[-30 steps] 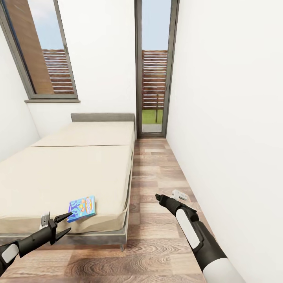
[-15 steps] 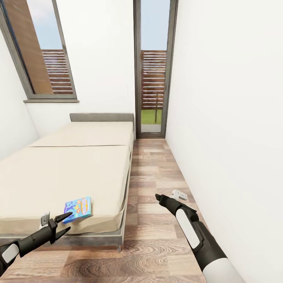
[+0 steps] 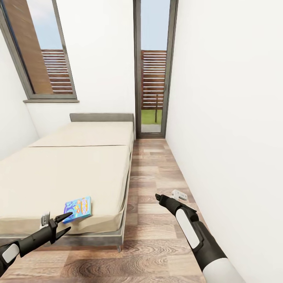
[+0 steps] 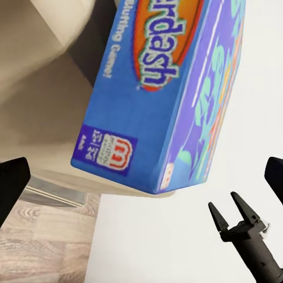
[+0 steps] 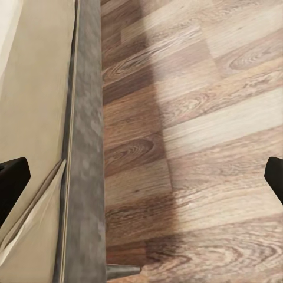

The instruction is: Put all the toys in the child's room - the three board games (two on the bed and one on the table), the two jigsaw puzzles on the table, and the tennis ball on the table - inside the toy box on the table in the child's room.

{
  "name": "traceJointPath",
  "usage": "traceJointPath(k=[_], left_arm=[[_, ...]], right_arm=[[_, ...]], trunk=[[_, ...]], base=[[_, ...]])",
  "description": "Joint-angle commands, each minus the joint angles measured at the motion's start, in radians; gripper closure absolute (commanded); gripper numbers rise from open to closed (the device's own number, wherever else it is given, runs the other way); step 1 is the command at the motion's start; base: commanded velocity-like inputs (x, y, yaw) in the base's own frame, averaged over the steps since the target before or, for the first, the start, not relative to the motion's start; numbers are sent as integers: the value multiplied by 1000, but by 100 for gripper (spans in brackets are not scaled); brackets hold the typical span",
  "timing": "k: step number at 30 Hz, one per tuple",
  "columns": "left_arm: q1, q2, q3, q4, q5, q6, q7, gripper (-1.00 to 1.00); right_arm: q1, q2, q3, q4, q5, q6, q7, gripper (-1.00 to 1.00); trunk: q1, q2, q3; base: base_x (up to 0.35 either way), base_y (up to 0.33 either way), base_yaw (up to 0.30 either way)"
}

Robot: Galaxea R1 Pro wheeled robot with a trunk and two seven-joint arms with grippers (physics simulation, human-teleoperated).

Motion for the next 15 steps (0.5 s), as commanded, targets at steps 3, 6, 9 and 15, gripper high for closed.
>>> traceJointPath(k=[3, 6, 9, 15], left_arm=[[0, 0, -7, 0, 11, 8, -1, -100], [0, 0, -7, 0, 11, 8, -1, -100], [0, 1, -7, 0, 11, 8, -1, -100], [0, 2, -6, 0, 10, 8, -1, -100]], right_arm=[[-1, 0, 2, -2, -11, 2, -10, -100], [-1, -1, 2, -2, -11, 2, -9, -100], [-1, -1, 2, -2, -11, 2, -10, -100], [-1, 0, 2, -2, -11, 2, -9, -100]], trunk=[[0, 0, -1], [0, 0, -1], [0, 0, -1], [-4, 7, 2]], base=[[0, 0, 0], [0, 0, 0], [0, 0, 0], [0, 0, 0]])
